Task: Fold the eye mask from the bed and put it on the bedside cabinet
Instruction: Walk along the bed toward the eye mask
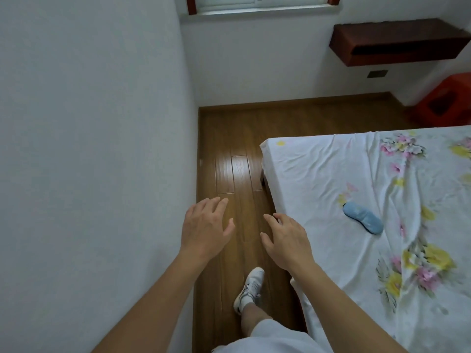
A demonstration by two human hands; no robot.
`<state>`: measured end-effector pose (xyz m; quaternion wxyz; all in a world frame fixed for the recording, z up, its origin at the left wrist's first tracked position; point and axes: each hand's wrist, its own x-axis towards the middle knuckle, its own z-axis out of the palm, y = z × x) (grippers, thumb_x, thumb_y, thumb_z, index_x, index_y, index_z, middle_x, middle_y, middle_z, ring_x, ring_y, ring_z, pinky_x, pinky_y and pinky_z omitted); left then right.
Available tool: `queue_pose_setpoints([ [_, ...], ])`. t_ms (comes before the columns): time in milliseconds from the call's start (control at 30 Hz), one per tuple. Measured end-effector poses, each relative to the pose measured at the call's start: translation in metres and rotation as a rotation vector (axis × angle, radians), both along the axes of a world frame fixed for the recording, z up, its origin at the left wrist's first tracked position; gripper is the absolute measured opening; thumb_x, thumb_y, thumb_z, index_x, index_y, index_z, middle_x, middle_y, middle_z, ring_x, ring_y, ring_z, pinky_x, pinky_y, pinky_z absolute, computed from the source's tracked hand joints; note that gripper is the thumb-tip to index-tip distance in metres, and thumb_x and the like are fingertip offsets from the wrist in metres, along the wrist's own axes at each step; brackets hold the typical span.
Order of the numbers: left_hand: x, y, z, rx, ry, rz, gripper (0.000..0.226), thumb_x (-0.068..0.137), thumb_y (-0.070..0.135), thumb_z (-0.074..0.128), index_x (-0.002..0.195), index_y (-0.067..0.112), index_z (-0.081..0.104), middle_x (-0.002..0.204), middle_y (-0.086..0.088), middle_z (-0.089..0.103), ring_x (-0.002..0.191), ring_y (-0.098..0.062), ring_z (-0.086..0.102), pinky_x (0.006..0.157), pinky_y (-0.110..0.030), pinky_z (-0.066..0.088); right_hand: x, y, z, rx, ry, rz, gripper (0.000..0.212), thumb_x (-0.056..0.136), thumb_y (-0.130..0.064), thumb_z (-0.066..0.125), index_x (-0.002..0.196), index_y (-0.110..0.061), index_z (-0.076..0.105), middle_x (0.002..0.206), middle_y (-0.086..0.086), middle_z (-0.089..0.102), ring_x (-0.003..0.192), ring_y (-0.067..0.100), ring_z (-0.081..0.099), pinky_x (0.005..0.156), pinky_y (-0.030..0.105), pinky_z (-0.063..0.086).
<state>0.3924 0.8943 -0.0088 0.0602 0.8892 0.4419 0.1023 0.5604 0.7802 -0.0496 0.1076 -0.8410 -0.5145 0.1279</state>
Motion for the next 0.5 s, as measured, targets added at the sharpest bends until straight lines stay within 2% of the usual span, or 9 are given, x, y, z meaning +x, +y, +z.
queue_pose_setpoints([
  [267,0.119,0.120,0.001,0.019,0.076,-0.108,0.052,0.089,0.047,0.055,0.135,0.024,0.053,0.137,0.000,0.062,0.130,-0.023,0.052,0.109,-0.050,0.043,0.108,0.121,-0.001,0.051,0.047,-0.071,0.052,0.096,-0.044,0.053,0.144,-0.024,0.048,0.148,0.006,0.054,0.134,0.024,0.051,0.111,0.045,0.046],
  [500,0.234,0.181,-0.003,0.009,0.079,-0.253,0.050,0.089,0.045,0.054,0.135,0.025,0.053,0.137,0.001,0.062,0.130,-0.022,0.052,0.112,-0.050,0.040,0.209,0.159,0.000,0.022,0.021,-0.229,0.051,0.097,-0.043,0.051,0.144,-0.024,0.047,0.149,0.008,0.052,0.135,0.026,0.048,0.110,0.043,0.042],
])
